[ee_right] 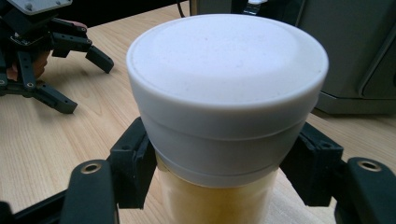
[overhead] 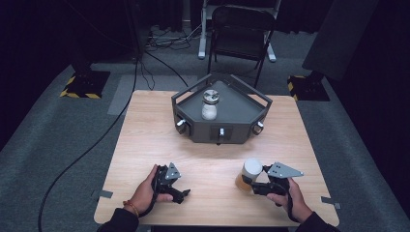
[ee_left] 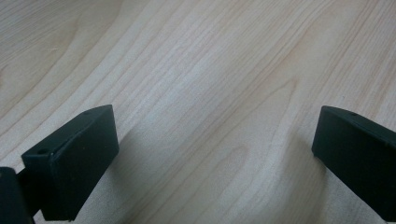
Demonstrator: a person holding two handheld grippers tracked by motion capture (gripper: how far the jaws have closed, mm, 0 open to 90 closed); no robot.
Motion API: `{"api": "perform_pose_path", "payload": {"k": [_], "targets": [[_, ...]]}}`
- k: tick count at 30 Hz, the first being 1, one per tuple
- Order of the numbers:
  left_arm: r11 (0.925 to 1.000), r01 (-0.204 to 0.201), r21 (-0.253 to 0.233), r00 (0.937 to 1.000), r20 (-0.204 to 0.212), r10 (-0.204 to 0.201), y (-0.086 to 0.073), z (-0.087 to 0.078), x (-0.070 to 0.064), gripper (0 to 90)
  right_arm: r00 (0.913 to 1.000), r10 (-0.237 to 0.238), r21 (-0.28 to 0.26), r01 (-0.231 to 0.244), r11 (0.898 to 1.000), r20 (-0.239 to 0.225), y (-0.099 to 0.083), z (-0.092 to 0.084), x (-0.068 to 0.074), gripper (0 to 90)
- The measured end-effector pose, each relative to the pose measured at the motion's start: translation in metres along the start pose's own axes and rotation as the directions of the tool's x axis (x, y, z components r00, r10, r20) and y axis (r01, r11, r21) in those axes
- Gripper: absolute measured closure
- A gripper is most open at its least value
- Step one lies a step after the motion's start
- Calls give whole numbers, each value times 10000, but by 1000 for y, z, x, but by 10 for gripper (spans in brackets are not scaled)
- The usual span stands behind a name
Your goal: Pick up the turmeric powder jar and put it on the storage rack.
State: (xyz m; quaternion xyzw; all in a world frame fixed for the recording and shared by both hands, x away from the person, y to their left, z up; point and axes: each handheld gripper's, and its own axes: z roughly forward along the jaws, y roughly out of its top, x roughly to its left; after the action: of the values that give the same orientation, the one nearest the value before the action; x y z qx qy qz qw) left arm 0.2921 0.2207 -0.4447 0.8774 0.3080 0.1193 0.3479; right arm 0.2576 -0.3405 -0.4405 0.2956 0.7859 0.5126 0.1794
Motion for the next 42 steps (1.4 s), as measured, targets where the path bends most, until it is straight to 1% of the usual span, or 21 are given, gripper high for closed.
{"api": "perform_pose_path", "payload": {"k": [3,9,14,19,22,24,30,36,38,42], "targets": [[10000,1,0,10000,2,-1,0,0,0,1,10000,-11,-48,11,10000,78,0,0,1,339],[10000,30,-16,10000,-14,-30,0,0,-1,1,10000,55,-7,-55,10000,56,3,-2,-1,342],[10000,31,-14,10000,-9,-31,0,0,0,1,9994,274,-90,-272,9996,228,9,-6,3,343],[10000,31,-13,10000,-7,-31,0,0,0,1,9982,194,-142,-186,9997,565,18,-9,9,343],[10000,21,-10,10000,0,-21,0,0,0,1,9972,109,-239,-92,9997,738,23,-9,10,344],[10000,14,-10,10000,10,-14,0,0,0,0,9961,-33,-283,58,9996,886,27,-9,12,344],[10000,13,-11,10000,8,-13,0,0,0,0,9932,-184,-521,246,9983,1150,38,-8,15,344],[10000,18,-15,10000,10,-18,0,0,0,0,9883,-143,-757,261,9968,1521,51,-9,18,344],[10000,14,-11,10000,9,-14,0,0,0,0,9868,-52,-862,194,9961,1618,55,-10,18,344],[10000,1,-3,10000,11,-1,0,0,0,0,9825,-44,-1041,242,9943,1861,63,-10,20,344]]}}
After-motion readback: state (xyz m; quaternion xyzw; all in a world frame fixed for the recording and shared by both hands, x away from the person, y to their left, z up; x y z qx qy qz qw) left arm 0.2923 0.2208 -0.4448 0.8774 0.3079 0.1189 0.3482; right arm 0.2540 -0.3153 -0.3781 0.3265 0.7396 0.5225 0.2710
